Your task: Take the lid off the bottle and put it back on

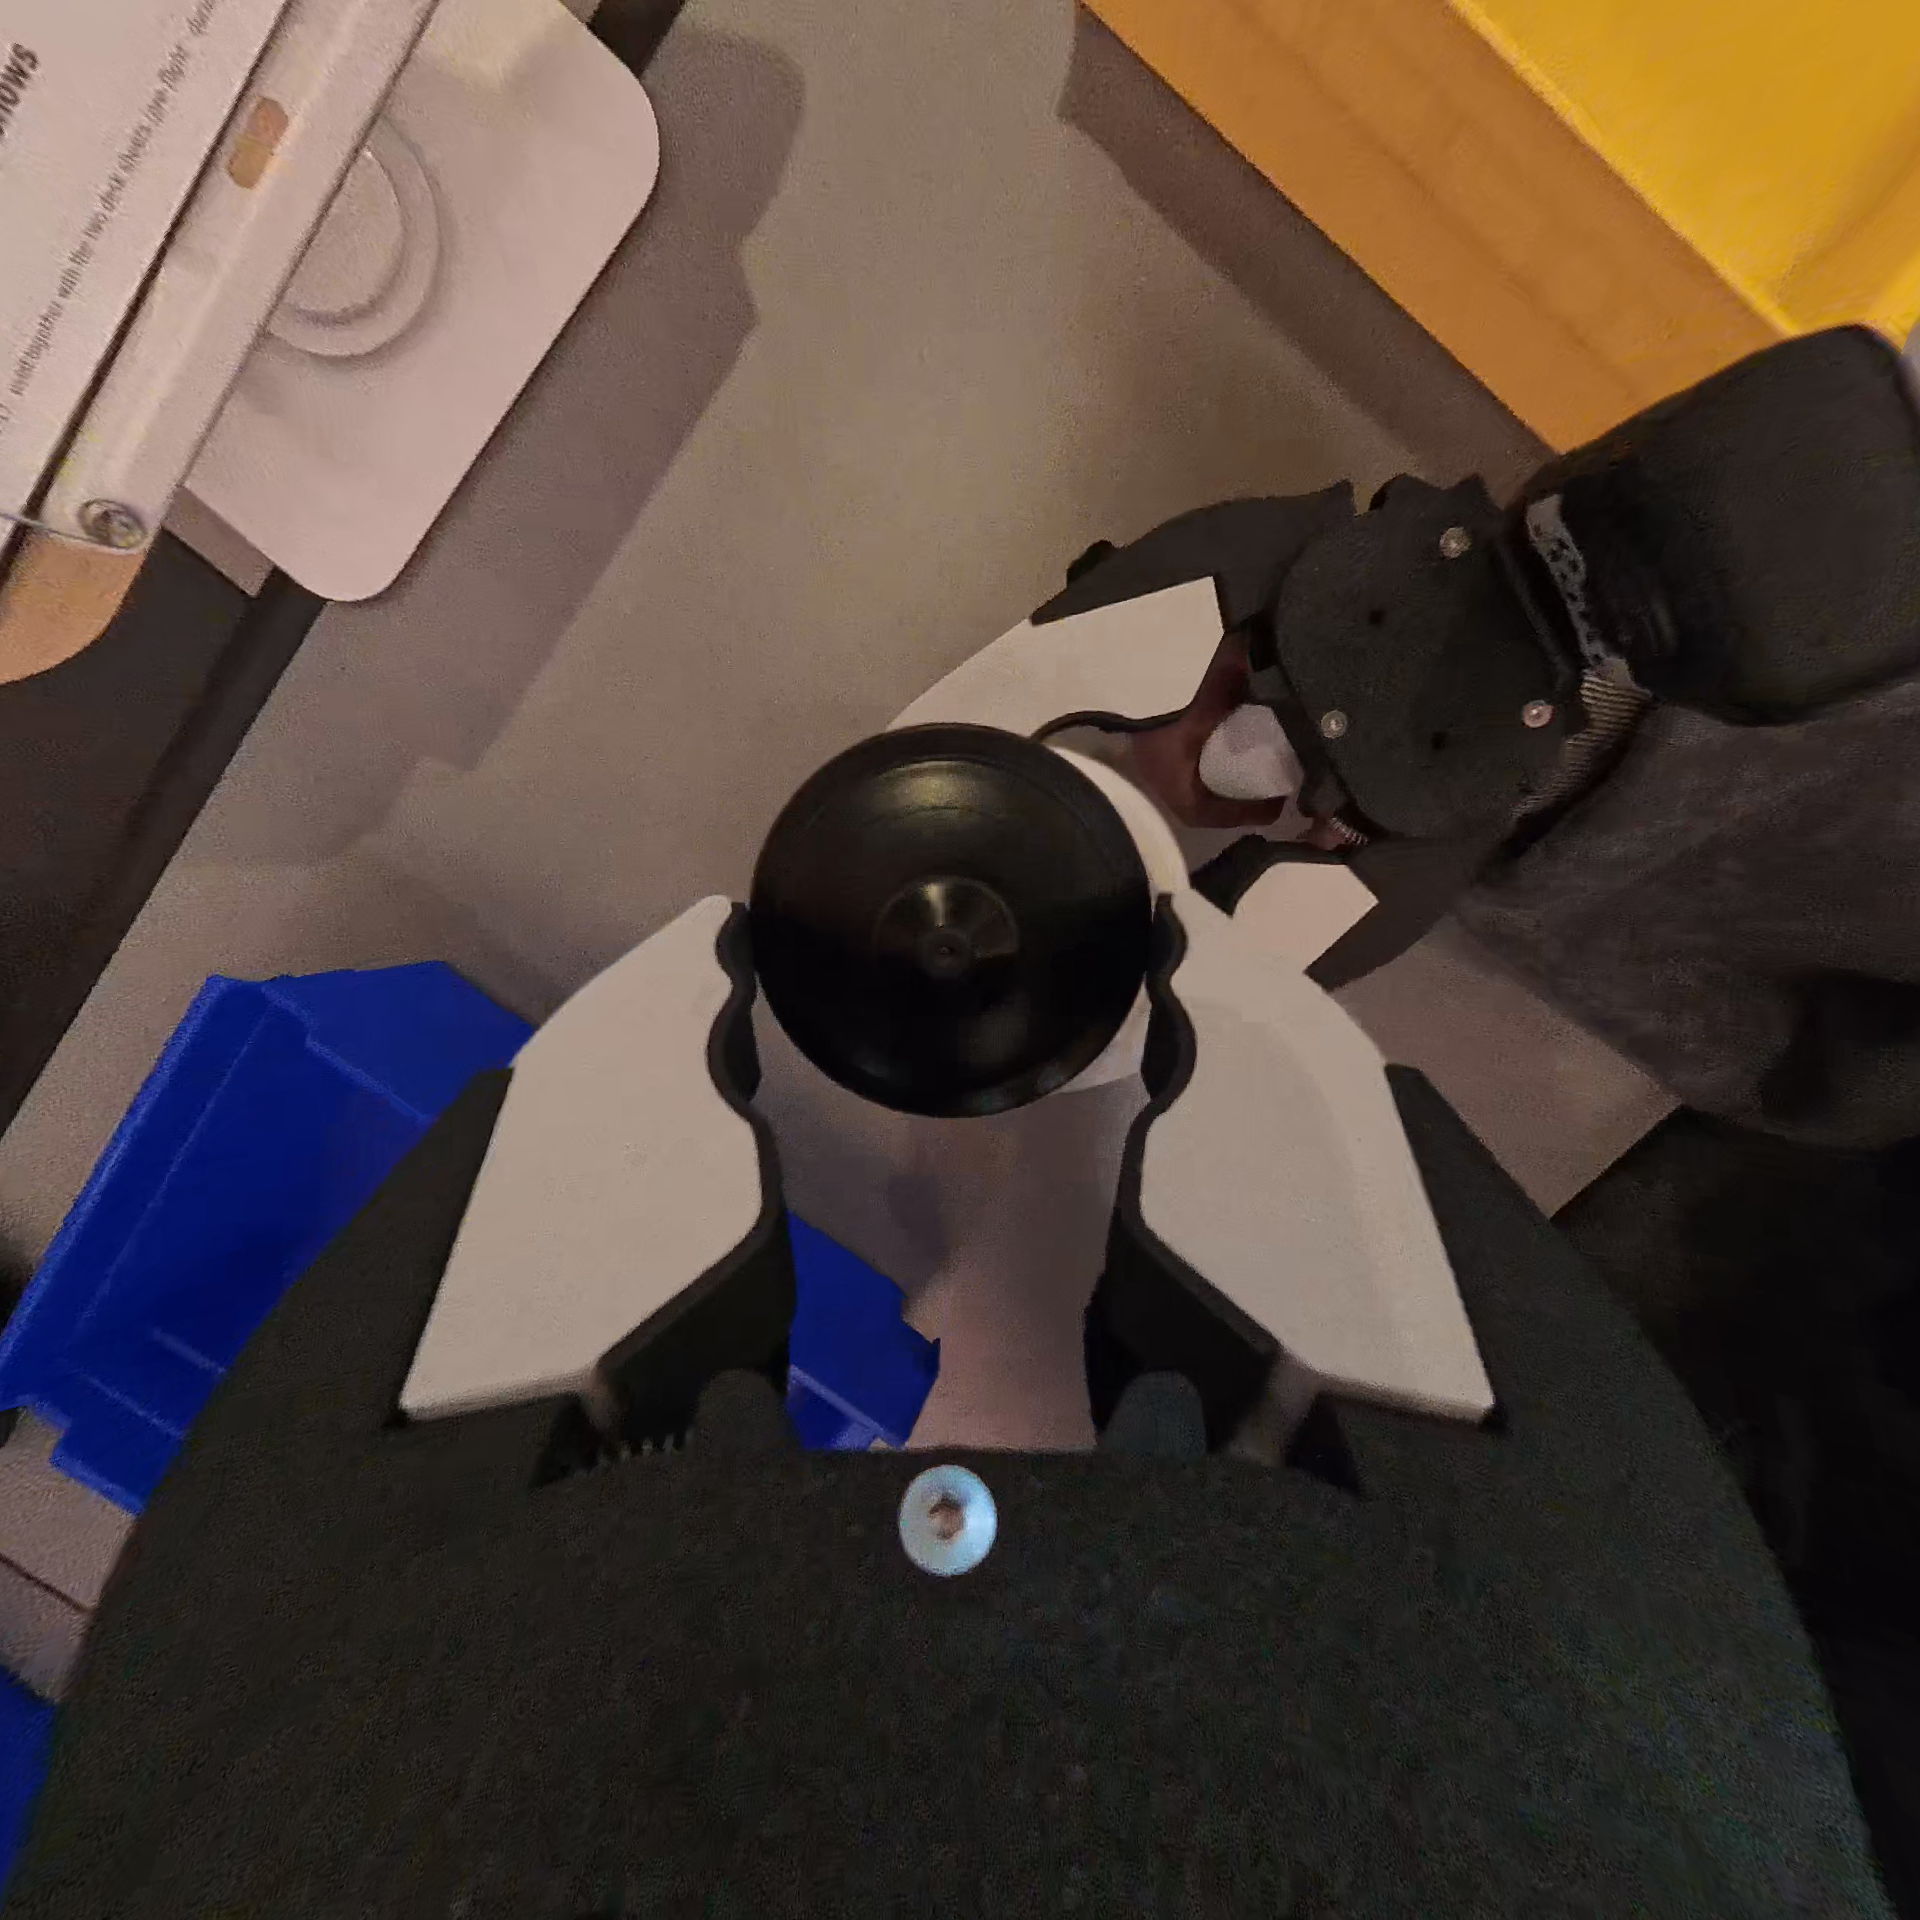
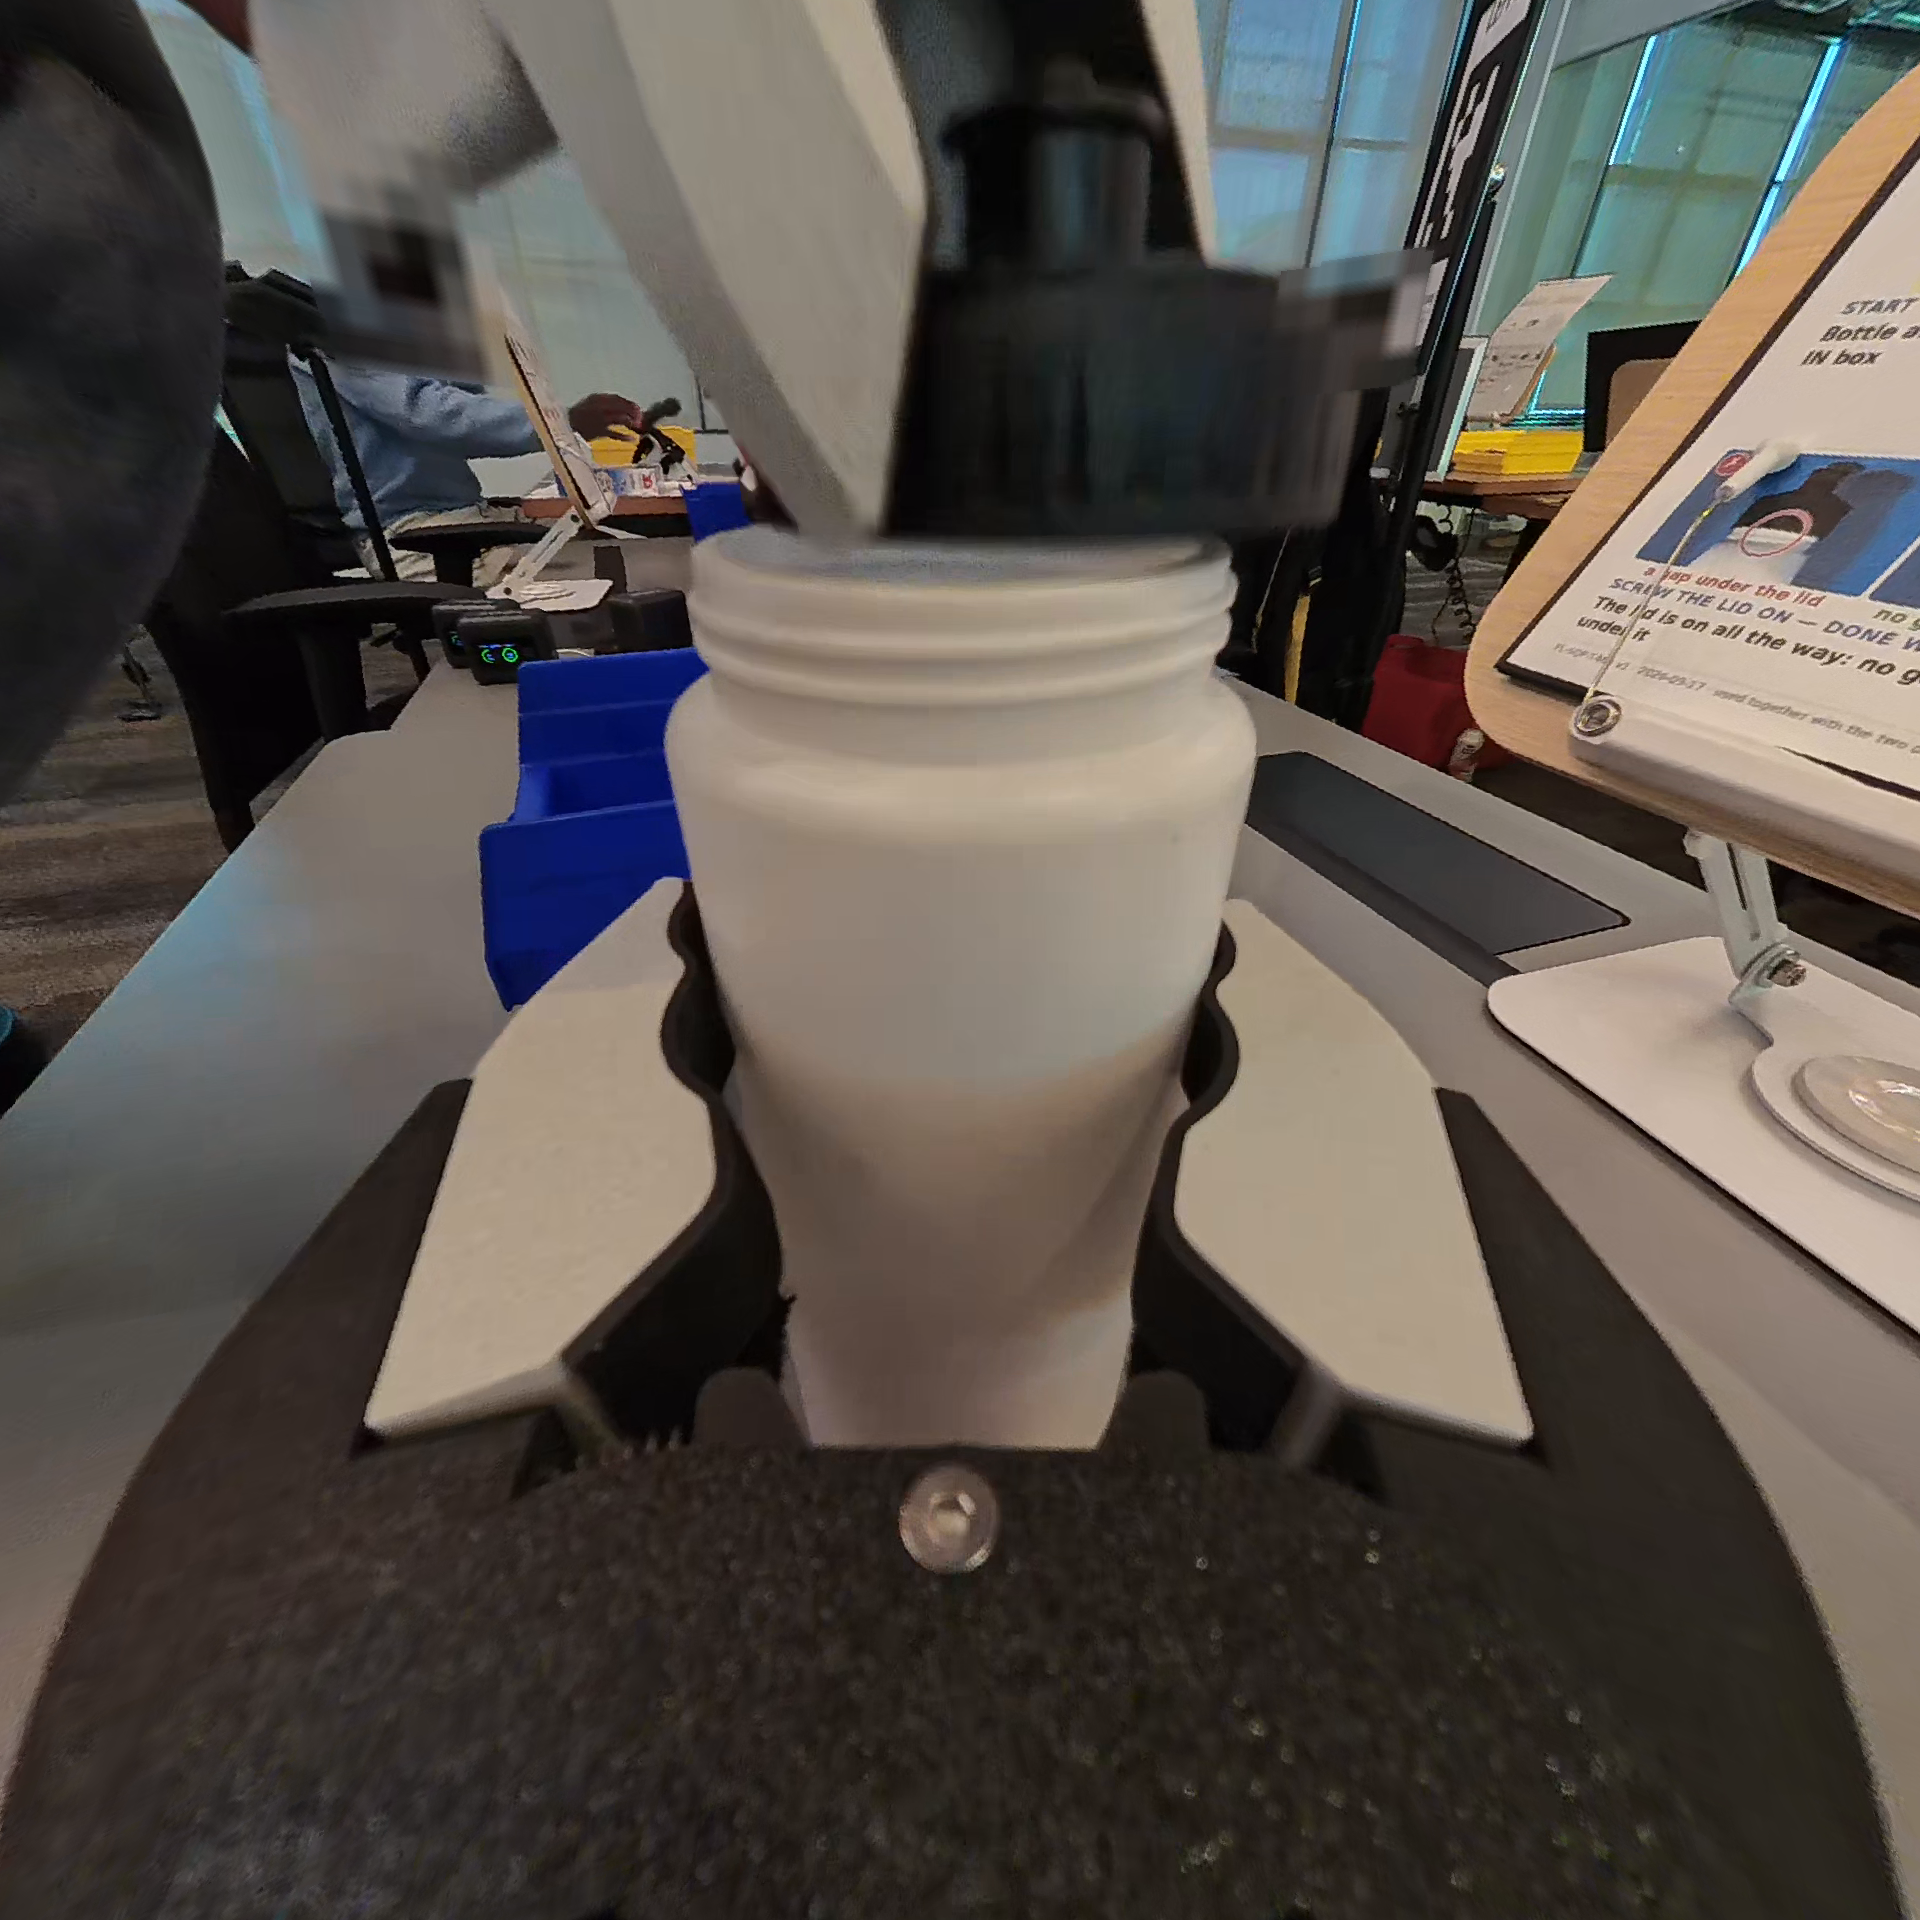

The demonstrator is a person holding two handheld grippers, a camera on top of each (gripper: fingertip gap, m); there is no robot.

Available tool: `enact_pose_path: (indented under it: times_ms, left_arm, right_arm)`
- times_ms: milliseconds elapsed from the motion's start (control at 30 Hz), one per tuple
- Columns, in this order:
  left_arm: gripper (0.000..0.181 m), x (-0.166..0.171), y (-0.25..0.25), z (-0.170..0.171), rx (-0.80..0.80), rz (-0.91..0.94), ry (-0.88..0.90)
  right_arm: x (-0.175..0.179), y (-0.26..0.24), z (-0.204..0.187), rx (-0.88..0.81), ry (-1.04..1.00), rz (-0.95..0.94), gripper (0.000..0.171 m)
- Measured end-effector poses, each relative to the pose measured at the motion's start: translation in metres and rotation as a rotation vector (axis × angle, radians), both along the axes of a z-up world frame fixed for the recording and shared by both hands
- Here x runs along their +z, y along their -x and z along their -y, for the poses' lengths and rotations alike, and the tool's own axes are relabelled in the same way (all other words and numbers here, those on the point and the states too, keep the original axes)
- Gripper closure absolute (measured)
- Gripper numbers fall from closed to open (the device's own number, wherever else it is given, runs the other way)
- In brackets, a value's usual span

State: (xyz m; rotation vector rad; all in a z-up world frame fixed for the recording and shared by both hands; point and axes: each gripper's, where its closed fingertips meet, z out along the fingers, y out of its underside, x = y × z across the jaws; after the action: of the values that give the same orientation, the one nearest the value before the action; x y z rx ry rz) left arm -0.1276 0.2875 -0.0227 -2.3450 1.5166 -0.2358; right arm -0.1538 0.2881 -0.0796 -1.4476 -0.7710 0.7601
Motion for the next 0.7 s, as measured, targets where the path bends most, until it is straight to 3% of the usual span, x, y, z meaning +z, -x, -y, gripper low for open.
enact_pose_path:
  times_ms: [200, 700]
  left_arm:
    - [0.109, -0.002, -0.005, 0.009, -0.001, -0.014, 0.073]
    - [0.109, -0.007, 0.005, 0.016, 0.004, -0.018, 0.043]
  right_arm:
    - [0.0, 0.0, 0.0, 0.0, 0.002, 0.004, 0.084]
    - [0.0, 0.001, 0.001, 0.008, -0.001, 0.009, 0.084]
